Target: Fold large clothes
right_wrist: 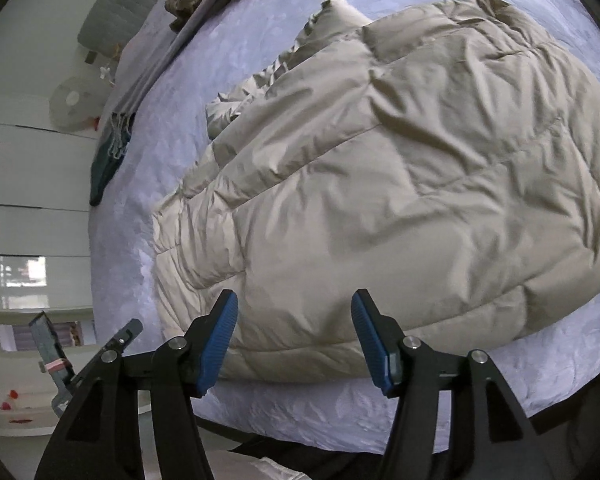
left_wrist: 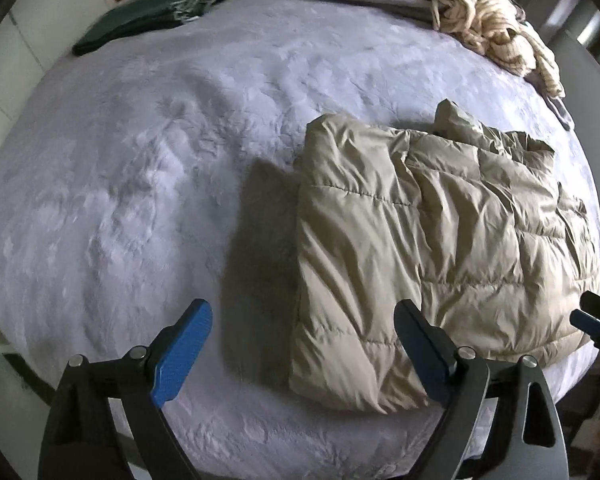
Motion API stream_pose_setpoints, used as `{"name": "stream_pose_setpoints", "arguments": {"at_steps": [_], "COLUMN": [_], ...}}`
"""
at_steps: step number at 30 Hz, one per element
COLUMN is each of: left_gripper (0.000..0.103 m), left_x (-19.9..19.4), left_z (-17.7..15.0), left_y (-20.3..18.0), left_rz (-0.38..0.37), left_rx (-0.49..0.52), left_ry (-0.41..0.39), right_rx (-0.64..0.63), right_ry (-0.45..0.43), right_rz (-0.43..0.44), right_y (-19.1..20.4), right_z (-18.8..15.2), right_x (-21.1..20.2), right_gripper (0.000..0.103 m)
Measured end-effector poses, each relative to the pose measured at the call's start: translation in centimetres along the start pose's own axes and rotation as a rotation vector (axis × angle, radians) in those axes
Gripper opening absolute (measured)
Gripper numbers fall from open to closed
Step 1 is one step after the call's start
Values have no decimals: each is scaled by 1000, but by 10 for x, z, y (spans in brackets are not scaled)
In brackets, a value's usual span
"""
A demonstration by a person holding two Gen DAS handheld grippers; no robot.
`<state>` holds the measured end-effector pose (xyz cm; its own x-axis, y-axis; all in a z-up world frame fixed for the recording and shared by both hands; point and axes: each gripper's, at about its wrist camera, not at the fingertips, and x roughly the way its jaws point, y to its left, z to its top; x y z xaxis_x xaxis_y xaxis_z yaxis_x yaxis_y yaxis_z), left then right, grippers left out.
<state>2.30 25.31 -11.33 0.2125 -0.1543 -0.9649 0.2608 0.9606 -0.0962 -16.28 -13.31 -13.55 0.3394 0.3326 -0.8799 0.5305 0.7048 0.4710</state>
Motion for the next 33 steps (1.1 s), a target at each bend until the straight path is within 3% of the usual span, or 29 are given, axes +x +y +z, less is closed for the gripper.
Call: {"name": "stream_pose_setpoints", "arguments": {"at_steps": [7, 9, 13, 15, 23, 33], "left_gripper": [93, 93, 93, 93, 93, 93], "left_x": [15, 19, 24, 26, 28, 40], "left_z": [11, 13, 15, 15, 13, 13], "left_y": [1, -2, -10, -14, -26, -34], "left_rz": [-39, -36, -34, -32, -7, -28], "left_rx": [44, 52, 63, 63, 17, 15], "left_ry": [28, 35, 42, 45, 51, 83], "right_rx": [8, 3, -19, -32, -69, -98], "right_ry": [1, -2, -3, -4, 31, 46], "right_rz": [-49, -62, -77, -75, -66, -71], "right_y": [16, 19, 23, 24, 19, 17], "right_z": [-2, -2, -1, 0, 17, 26], "right_x": [10, 11, 13, 13, 12, 15], "right_gripper": [63, 69, 71, 82, 82, 82]}}
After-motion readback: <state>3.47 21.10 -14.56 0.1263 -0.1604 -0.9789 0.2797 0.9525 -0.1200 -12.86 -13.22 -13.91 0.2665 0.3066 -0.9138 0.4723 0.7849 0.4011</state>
